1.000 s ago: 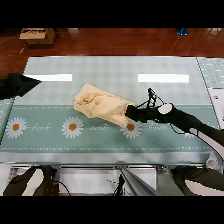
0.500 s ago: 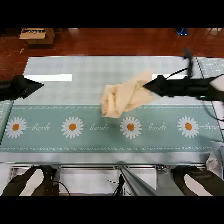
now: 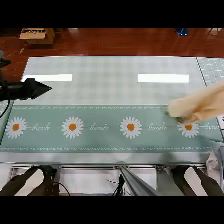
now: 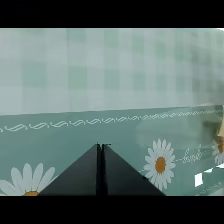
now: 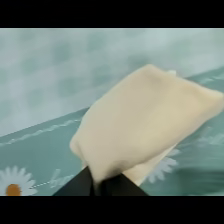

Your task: Fold the shirts.

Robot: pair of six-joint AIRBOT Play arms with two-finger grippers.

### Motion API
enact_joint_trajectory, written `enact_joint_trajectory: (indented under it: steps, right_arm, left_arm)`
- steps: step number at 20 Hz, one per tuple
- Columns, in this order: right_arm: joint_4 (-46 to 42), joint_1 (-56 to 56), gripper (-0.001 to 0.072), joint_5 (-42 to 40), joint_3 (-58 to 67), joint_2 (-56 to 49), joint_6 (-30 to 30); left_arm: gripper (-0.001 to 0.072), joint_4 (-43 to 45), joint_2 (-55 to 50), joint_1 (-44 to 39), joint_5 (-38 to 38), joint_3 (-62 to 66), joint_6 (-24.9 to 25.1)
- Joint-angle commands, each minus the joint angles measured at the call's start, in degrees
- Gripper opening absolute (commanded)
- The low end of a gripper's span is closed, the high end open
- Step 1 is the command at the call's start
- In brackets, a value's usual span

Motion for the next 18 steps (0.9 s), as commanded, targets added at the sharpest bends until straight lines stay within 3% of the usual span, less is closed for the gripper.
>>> enact_joint_trajectory:
  steps: [1,4,10,14,18]
  right_arm:
    - [-12.59,-12.46,0.0025,4.83,2.97,0.35,0.42]
    - [-20.57,-19.06,0.0025,7.17,2.97,0.35,1.88]
    - [-26.64,-26.82,0.0025,11.93,2.91,0.57,2.08]
    - [-41.11,-29.51,0.0026,10.75,2.91,3.39,-0.44]
    - [-43.19,-34.32,0.0026,10.95,2.89,4.81,-0.57]
  left_arm:
    - [0.0019,0.04,-2.82,-0.70,-0.04,-0.02,2.08]
    - [0.0019,0.04,-4.13,-0.70,0.87,-0.02,4.15]
    - [0.0019,0.02,-8.04,-0.70,8.76,0.00,4.37]
    - [0.0020,0.02,-12.20,-0.57,9.66,0.00,7.50]
    - [0.0020,0.00,-15.72,-0.44,10.34,0.04,7.93]
